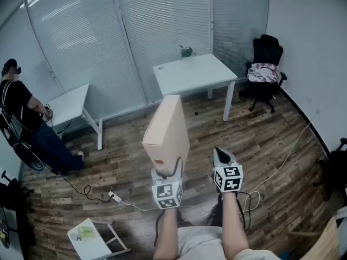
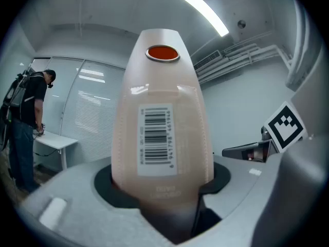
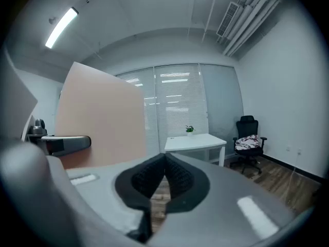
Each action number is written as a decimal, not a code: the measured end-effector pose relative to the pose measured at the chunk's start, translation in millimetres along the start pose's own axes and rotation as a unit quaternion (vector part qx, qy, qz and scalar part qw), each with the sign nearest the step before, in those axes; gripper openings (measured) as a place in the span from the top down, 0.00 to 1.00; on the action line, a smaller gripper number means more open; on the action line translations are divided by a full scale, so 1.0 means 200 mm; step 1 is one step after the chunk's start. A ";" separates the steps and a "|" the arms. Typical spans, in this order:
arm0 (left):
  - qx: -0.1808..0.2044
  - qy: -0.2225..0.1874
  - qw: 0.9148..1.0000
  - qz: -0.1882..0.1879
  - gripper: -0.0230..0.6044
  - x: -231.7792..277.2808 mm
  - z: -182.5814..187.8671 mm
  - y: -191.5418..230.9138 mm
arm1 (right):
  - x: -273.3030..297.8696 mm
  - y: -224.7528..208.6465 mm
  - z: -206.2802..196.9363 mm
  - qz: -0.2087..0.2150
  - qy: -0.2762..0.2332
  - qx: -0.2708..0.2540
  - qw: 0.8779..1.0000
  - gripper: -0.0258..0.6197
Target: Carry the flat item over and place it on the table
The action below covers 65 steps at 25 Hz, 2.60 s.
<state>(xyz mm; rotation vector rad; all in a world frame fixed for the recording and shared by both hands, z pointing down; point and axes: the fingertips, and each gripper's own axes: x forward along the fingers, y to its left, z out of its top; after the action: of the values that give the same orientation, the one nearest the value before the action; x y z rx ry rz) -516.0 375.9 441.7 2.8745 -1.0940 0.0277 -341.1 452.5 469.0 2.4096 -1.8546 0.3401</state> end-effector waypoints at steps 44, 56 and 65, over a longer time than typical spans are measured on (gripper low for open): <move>-0.002 0.000 1.000 0.026 0.51 1.68 0.19 0.24 | 1.41 -0.94 0.43 0.067 0.015 -0.025 0.997 0.96; 0.039 0.001 0.997 0.063 0.51 2.09 0.21 0.26 | 1.67 -1.37 0.52 0.026 -0.008 0.001 1.000 0.96; 0.032 -0.009 0.997 0.075 0.51 2.15 0.22 0.24 | 1.75 -1.47 0.55 0.030 -0.007 -0.003 1.000 0.96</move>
<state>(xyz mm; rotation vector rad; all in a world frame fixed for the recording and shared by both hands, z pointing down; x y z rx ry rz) -226.7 51.4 418.7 2.8468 -1.3332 0.0456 39.8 178.7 461.8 2.3612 -1.9351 0.3220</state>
